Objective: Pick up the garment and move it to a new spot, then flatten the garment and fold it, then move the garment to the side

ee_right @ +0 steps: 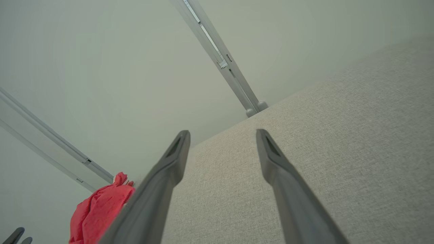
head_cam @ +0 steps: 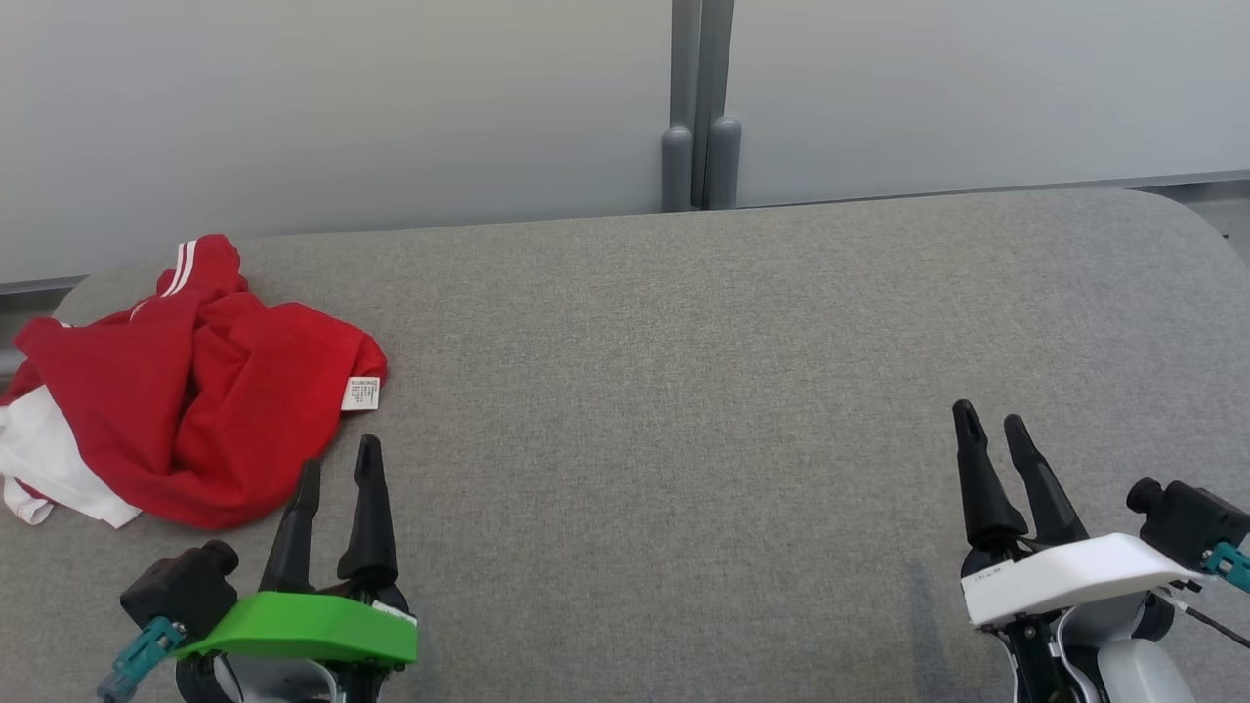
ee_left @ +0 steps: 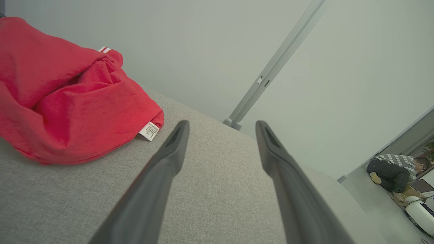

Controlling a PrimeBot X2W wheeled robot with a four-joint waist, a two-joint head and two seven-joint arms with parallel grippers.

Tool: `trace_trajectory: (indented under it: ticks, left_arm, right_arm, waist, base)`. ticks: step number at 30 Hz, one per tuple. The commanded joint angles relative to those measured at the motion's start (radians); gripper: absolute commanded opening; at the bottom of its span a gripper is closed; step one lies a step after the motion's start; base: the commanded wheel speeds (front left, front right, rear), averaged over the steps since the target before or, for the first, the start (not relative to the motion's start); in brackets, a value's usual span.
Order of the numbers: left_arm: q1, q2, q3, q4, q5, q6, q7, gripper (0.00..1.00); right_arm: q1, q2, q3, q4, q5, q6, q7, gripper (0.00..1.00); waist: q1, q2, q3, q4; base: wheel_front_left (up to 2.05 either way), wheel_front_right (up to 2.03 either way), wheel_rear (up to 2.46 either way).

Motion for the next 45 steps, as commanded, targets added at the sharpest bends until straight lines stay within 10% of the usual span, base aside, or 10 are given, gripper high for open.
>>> trace_trajectory:
  ticks: [1, 45]
  left_arm:
    - [0.006, 0.007, -0.001, -0.016, 0.039, 0.005, -0.011, 1.0]
    - [0.056, 0.01, 0.003, 0.009, 0.432, 0.023, -0.102, 1.0]
  right_arm:
    - [0.001, -0.006, 0.005, -0.017, -0.038, 0.001, -0.014, 1.0]
    - [0.018, -0.011, 0.045, -0.021, -0.464, 0.001, -0.128, 1.0]
  waist:
    - [0.0, 0.0028, 0.0, 0.0]
    - [0.0, 0.0048, -0.012, 0.004]
  base:
    - [0.0, 0.0, 0.0]
    - [0.0, 0.0, 0.0]
